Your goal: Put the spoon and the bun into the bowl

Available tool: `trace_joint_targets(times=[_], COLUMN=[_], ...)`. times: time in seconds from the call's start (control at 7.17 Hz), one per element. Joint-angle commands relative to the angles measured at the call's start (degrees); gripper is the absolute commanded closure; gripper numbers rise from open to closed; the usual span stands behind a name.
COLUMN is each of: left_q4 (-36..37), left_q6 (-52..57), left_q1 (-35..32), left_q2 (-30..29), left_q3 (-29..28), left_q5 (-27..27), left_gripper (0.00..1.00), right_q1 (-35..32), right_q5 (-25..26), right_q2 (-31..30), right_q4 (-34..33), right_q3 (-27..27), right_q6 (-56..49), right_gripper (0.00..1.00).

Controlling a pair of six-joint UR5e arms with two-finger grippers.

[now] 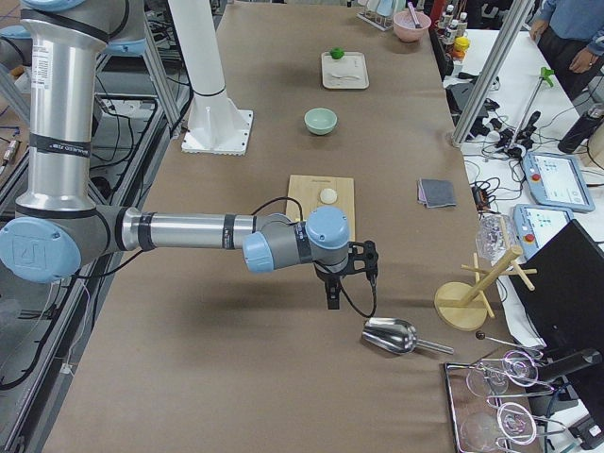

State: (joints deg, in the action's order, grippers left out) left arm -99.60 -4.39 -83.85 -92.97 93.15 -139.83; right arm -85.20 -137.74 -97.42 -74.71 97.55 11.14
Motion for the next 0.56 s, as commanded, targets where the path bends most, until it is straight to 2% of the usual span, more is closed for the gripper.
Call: trace_joint_targets(times=[0.0,0.42], left_q4=[-0.4,-2.3], left_q6=[-0.1,-0.2], left_q1=[0.0,0.0], left_q2=[-0.1,0.3], left_q3=[0.2,1.0], left_q5=[-0.2,-0.2], left_gripper=[0.02,0.02], right_q1=[0.3,0.9], right_q5=[-0.1,-0.7], right_q2=[0.1,1.1], right_q4=[0.0,0.0], right_q3=[0.2,0.1], right_q6=[0.0,0.1], right_gripper=[0.00,0.00])
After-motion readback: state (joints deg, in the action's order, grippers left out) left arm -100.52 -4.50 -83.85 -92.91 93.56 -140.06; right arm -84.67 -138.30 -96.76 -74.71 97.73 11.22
